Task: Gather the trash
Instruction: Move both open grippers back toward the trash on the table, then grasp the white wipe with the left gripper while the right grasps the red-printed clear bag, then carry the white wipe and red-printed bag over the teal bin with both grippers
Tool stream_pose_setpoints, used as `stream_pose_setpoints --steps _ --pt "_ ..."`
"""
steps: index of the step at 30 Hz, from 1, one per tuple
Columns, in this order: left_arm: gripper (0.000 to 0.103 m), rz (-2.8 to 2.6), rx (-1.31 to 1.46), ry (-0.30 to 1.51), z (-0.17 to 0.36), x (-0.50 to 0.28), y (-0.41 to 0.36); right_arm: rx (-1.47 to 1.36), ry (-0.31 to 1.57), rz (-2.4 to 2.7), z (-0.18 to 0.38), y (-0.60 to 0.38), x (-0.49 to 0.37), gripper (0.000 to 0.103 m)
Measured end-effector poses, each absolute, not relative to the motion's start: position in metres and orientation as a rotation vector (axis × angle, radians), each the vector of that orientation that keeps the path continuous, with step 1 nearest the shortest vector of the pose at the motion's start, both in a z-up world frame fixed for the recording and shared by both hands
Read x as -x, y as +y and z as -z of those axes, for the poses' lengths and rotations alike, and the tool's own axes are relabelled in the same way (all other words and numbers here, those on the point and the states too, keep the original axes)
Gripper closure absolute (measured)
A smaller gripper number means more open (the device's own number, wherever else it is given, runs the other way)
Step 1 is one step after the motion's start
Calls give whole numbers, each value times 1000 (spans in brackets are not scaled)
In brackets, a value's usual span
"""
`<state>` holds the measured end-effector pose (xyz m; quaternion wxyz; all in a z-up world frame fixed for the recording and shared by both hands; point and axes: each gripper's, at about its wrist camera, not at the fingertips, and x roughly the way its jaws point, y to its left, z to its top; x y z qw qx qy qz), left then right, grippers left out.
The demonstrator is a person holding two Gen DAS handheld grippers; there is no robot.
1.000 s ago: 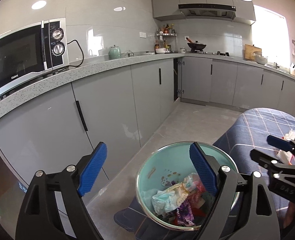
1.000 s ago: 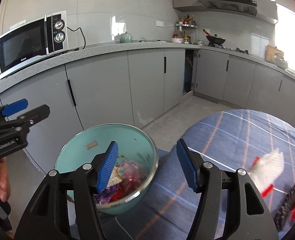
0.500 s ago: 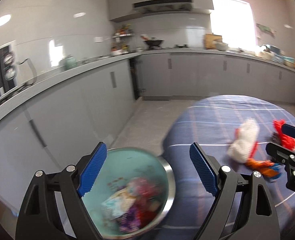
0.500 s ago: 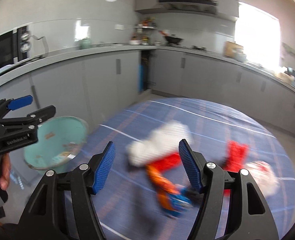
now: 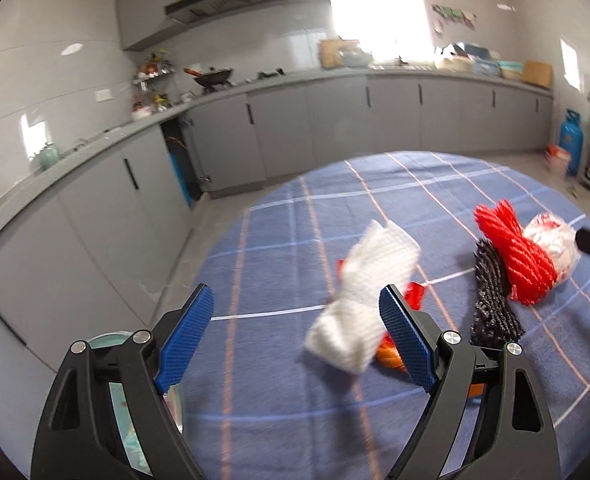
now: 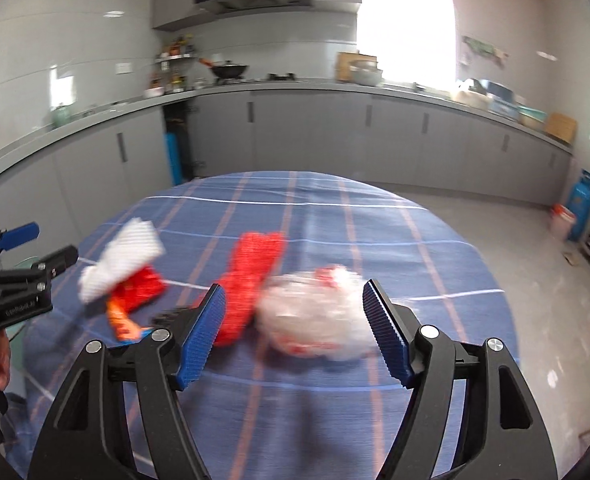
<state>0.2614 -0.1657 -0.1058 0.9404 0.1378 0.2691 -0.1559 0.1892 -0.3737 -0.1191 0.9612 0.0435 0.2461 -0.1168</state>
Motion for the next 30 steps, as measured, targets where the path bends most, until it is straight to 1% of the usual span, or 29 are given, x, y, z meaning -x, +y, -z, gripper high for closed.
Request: stream_pose_setpoints --steps 2,3,4,6,7,10,11,13,16,17,18,19,20,21,22,23,24,27,30 --pt "20 345 -285 583 111 -270 -175 -111 508 267 122 -386 -191 29" --pt "23 354 -286 601 115 -273 -177 -120 512 276 123 -390 -194 28" --pt "34 373 -288 622 119 -276 -181 -134 517 285 124 -396 -195 27" --pt "43 410 -293 660 126 -280 -185 -152 528 294 127 -403 -197 25" --pt "52 424 -293 675 129 -281 -187 -162 534 296 129 -406 -199 24" --pt "76 466 -303 691 135 -279 -191 -174 550 294 132 -411 -203 23" --pt "82 480 -309 687 135 -277 -192 -178 556 290 133 -411 -204 23" --pt "87 508 -310 675 134 -273 -194 -189 576 280 135 -413 -208 23" --pt "89 516 -322 639 129 -266 -196 -200 611 255 140 -415 -212 23" --pt "89 517 -316 625 125 -264 -196 -203 628 246 143 -415 -213 25" --pt "89 517 -311 615 123 -262 -195 -209 639 236 144 -415 -214 35" --pt "89 518 -300 603 119 -259 -193 -218 651 215 146 -416 -215 44" --pt "89 518 -290 594 115 -257 -191 -214 660 211 147 -415 -215 56" --pt "89 512 -282 581 110 -255 -189 -206 668 208 147 -413 -215 65" --pt "89 507 -274 570 105 -252 -186 -206 679 191 148 -412 -216 71" --pt "89 504 -264 563 102 -251 -182 -209 685 181 148 -412 -216 82" --pt "89 500 -255 555 98 -249 -180 -207 686 184 149 -412 -216 87" --pt "89 474 -234 531 89 -242 -169 -176 662 197 146 -407 -210 94" --pt "89 439 -207 522 83 -238 -155 -175 632 209 141 -405 -199 95"
